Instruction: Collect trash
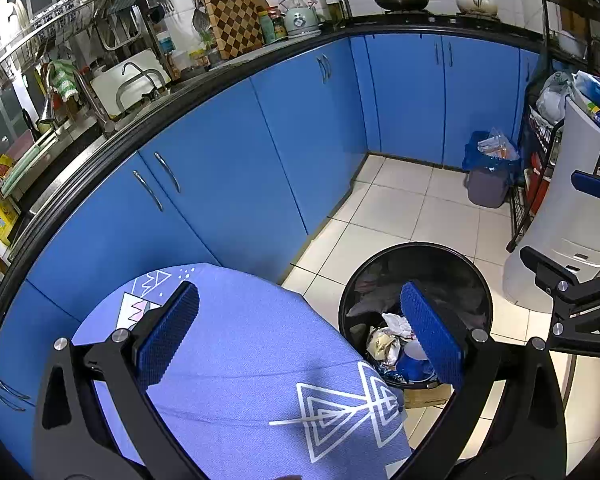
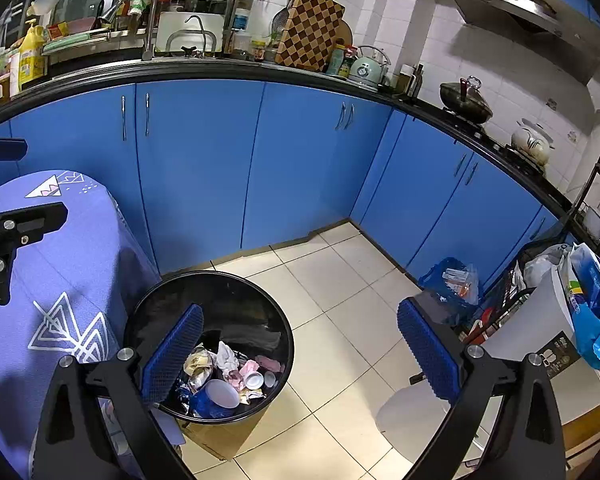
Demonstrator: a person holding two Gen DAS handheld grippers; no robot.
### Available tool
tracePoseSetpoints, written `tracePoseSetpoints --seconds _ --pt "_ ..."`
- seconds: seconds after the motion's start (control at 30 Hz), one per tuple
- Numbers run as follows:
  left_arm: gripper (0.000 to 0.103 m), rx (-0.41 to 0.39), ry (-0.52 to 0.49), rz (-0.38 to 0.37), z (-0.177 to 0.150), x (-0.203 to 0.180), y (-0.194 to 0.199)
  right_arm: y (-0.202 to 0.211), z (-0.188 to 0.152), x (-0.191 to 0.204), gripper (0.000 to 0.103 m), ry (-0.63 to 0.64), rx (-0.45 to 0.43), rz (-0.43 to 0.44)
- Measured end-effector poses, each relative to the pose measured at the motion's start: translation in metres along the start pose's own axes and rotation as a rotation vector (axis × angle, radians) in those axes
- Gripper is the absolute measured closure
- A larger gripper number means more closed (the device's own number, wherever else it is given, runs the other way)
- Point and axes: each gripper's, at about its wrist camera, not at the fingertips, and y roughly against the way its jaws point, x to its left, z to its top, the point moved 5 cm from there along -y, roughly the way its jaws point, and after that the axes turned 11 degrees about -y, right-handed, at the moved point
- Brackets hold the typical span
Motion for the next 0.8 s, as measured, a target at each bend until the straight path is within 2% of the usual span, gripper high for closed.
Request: tracePoseSetpoints --seconds 0.8 --pt "0.003 -0.006 -0.007 0.002 0.0002 -0.0021 0.0071 0.0030 -0.0005 -0.0002 0.008 -0.001 -0.004 -0.002"
